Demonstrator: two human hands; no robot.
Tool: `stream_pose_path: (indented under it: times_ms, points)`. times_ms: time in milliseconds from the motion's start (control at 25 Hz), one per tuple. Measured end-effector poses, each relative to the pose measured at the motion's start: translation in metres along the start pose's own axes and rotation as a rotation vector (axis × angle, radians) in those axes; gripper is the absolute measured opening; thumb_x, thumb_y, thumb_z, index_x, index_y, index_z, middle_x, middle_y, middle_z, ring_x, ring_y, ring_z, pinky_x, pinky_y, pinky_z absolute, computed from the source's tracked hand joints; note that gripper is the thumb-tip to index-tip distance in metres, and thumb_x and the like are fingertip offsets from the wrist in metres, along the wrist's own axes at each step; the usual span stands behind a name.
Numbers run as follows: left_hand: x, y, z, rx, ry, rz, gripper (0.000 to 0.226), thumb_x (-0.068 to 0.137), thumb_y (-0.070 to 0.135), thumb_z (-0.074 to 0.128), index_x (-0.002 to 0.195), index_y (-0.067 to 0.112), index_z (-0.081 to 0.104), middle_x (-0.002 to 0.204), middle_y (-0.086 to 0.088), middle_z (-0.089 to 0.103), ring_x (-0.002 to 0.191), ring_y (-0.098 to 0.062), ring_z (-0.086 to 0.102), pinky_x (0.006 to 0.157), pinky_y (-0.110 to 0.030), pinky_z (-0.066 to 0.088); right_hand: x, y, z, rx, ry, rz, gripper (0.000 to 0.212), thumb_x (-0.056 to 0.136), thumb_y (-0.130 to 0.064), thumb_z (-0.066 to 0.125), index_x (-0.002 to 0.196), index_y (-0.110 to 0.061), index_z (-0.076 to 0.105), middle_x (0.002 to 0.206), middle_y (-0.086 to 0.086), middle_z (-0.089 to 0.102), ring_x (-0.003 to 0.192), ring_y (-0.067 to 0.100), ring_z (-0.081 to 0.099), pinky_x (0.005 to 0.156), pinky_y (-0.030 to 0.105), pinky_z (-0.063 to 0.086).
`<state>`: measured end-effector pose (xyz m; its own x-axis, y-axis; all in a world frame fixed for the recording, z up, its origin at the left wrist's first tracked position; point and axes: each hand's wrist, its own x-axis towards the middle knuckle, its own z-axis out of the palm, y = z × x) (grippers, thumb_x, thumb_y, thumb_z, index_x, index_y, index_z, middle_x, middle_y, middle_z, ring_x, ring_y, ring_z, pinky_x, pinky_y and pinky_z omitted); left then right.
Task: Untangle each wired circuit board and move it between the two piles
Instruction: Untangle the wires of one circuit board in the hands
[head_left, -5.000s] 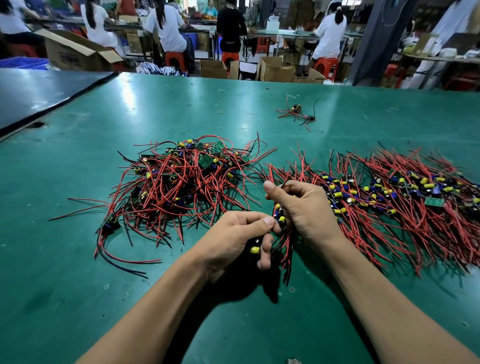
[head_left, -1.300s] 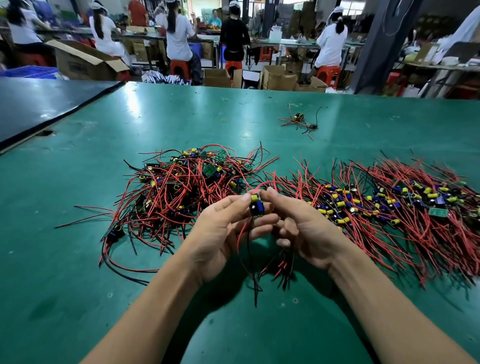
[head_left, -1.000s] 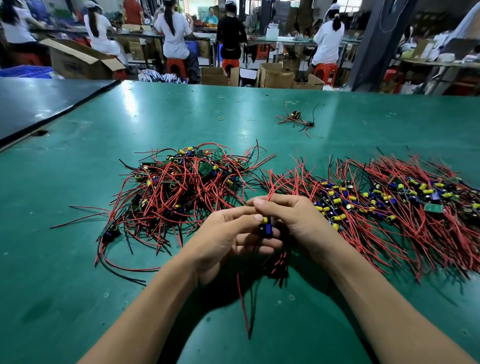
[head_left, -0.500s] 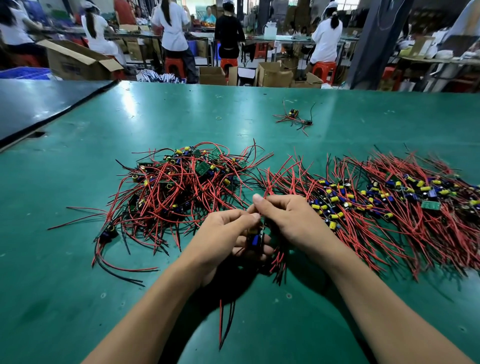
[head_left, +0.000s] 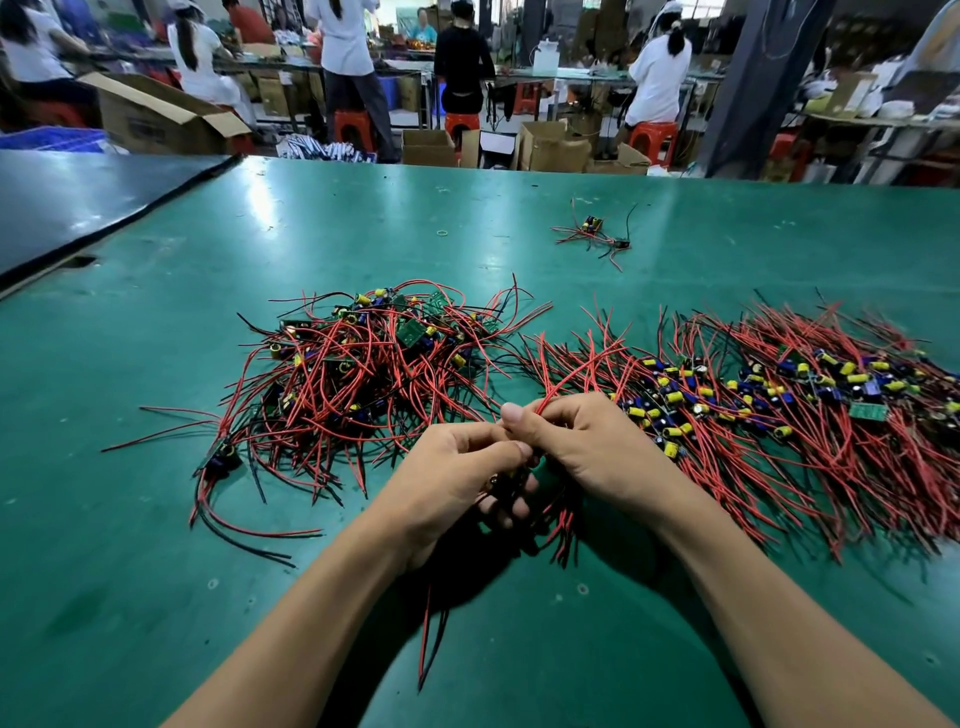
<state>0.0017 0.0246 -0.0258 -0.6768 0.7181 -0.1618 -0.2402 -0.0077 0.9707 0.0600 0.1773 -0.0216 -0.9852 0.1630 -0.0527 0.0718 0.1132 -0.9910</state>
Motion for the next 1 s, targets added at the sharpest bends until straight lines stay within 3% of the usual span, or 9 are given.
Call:
stream_pose_path:
  times_ms: [80, 240, 360, 440, 520, 640, 760, 880, 1000]
  points:
    - [0.000, -0.001, -0.001, 0.042, -0.027, 0.006, 0.019, 0.093, 0.005, 0.060, 0.074, 0.008, 0.063, 0.068, -0.013, 0.065, 0.048, -0.019, 0.058, 0.042, -0.022, 0.046, 0.001, 0.002, -0.003, -0.107, 0.058, -0.065, 0.044, 0.089, -0.044, 0.068, 0.075, -0.002, 0.074, 0.071, 0.013, 0.073, 0.055, 0.021, 0.069, 0.048, 0.026, 0.053]
    - [0.002, -0.001, 0.000, 0.080, -0.061, 0.023, 0.024, 0.092, 0.008, 0.062, 0.069, 0.014, 0.061, 0.066, -0.011, 0.063, 0.048, -0.019, 0.057, 0.040, -0.020, 0.041, 0.007, 0.004, -0.007, -0.385, 0.228, -0.178, 0.048, 0.095, -0.041, 0.064, 0.078, 0.002, 0.075, 0.083, -0.001, 0.077, 0.082, 0.021, 0.071, 0.075, 0.034, 0.053]
    - [0.002, 0.000, -0.001, 0.160, -0.084, 0.049, 0.019, 0.091, 0.009, 0.063, 0.073, 0.011, 0.059, 0.063, -0.008, 0.060, 0.048, -0.017, 0.057, 0.041, -0.020, 0.040, 0.008, 0.002, -0.014, -0.383, 0.351, -0.175, 0.037, 0.096, -0.038, 0.064, 0.081, -0.008, 0.079, 0.072, -0.014, 0.073, 0.067, 0.002, 0.065, 0.068, 0.022, 0.048]
    - [0.001, 0.000, -0.001, 0.228, -0.093, 0.054, 0.015, 0.091, 0.011, 0.064, 0.077, 0.008, 0.060, 0.064, -0.009, 0.060, 0.050, -0.018, 0.058, 0.044, -0.020, 0.041, 0.010, 0.005, -0.021, -0.434, 0.420, -0.170, 0.043, 0.100, -0.039, 0.059, 0.087, -0.002, 0.077, 0.061, -0.008, 0.066, 0.056, 0.007, 0.054, 0.062, 0.025, 0.044]
    - [0.000, 0.001, -0.001, 0.254, -0.100, 0.044, 0.015, 0.091, 0.012, 0.064, 0.079, 0.004, 0.062, 0.067, -0.012, 0.061, 0.051, -0.019, 0.058, 0.047, -0.021, 0.043, 0.011, 0.008, -0.023, -0.450, 0.434, -0.125, 0.041, 0.104, -0.038, 0.051, 0.095, -0.007, 0.076, 0.047, -0.013, 0.051, 0.046, 0.001, 0.043, 0.050, 0.017, 0.033]
    - [0.001, 0.000, -0.002, 0.239, -0.079, 0.006, 0.016, 0.090, 0.010, 0.066, 0.082, -0.004, 0.065, 0.070, -0.015, 0.063, 0.053, -0.021, 0.057, 0.056, -0.028, 0.043, 0.013, 0.009, -0.021, -0.232, 0.335, -0.030, 0.037, 0.107, -0.037, 0.044, 0.105, -0.013, 0.073, 0.051, -0.008, 0.043, 0.041, 0.003, 0.036, 0.047, 0.020, 0.027]
    - [0.000, -0.001, 0.000, 0.189, -0.055, -0.034, 0.010, 0.089, 0.007, 0.064, 0.083, 0.004, 0.071, 0.070, -0.011, 0.062, 0.060, -0.022, 0.056, 0.062, -0.032, 0.042, 0.012, 0.005, -0.017, 0.126, 0.220, 0.029, 0.041, 0.106, -0.040, 0.045, 0.107, -0.008, 0.070, 0.066, 0.006, 0.038, 0.043, 0.010, 0.027, 0.039, 0.021, 0.022]
    - [0.002, -0.001, 0.001, 0.122, -0.017, -0.035, 0.015, 0.089, 0.005, 0.061, 0.080, 0.012, 0.069, 0.069, -0.012, 0.062, 0.058, -0.025, 0.057, 0.059, -0.033, 0.046, 0.009, 0.003, -0.003, 0.021, 0.120, 0.046, 0.041, 0.102, -0.043, 0.052, 0.101, -0.007, 0.073, 0.066, 0.002, 0.054, 0.049, 0.012, 0.045, 0.045, 0.022, 0.038]
    - [0.003, -0.001, 0.000, 0.107, 0.008, -0.005, 0.010, 0.090, 0.004, 0.060, 0.079, 0.004, 0.060, 0.065, -0.013, 0.063, 0.047, -0.025, 0.057, 0.051, -0.029, 0.046, 0.003, 0.001, 0.004, -0.074, -0.063, 0.019, 0.040, 0.104, -0.034, 0.054, 0.079, -0.005, 0.064, 0.065, 0.006, 0.063, 0.054, 0.014, 0.058, 0.050, 0.022, 0.048]
